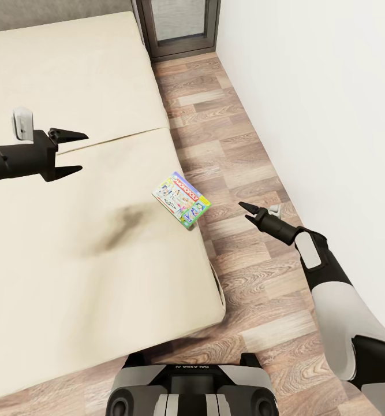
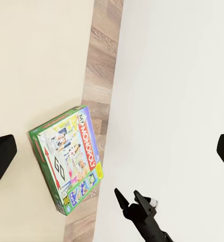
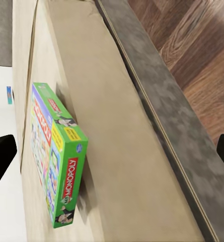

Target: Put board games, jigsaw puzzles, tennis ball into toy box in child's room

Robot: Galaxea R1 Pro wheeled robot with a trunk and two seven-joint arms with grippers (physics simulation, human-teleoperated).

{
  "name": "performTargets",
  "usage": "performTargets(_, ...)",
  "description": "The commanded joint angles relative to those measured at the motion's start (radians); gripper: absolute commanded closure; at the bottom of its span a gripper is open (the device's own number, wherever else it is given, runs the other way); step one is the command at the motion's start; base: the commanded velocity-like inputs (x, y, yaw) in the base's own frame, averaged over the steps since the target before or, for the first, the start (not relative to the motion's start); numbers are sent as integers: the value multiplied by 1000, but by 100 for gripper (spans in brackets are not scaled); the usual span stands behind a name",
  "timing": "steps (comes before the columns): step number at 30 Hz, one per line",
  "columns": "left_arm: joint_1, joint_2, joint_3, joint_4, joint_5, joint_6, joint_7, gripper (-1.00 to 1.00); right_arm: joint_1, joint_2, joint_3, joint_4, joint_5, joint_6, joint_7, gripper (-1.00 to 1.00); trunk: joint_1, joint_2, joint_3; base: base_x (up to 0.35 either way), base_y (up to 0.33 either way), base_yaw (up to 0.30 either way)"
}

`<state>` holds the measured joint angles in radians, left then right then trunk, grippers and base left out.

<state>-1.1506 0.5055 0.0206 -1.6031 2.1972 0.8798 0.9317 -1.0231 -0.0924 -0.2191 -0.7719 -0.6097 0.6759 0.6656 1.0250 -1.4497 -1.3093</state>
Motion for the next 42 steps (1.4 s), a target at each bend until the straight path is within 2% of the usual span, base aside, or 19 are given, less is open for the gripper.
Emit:
performTargets(1, -1, 0, 1, 0, 9, 2, 10, -100, -1, 1, -2, 0, -3, 7, 1, -100, 0, 0, 0, 0, 0, 0)
performTargets(21, 1, -1, 1, 0, 9, 2, 10, -100, -3, 3, -4, -6, -3, 7, -1, -100, 0, 0, -14, 0, 0, 0)
performTargets(42, 5, -1, 1, 0, 7, 2, 9, -100, -11, 3, -4, -7, -4, 7, -1, -100, 0, 0, -17, 0, 0, 0)
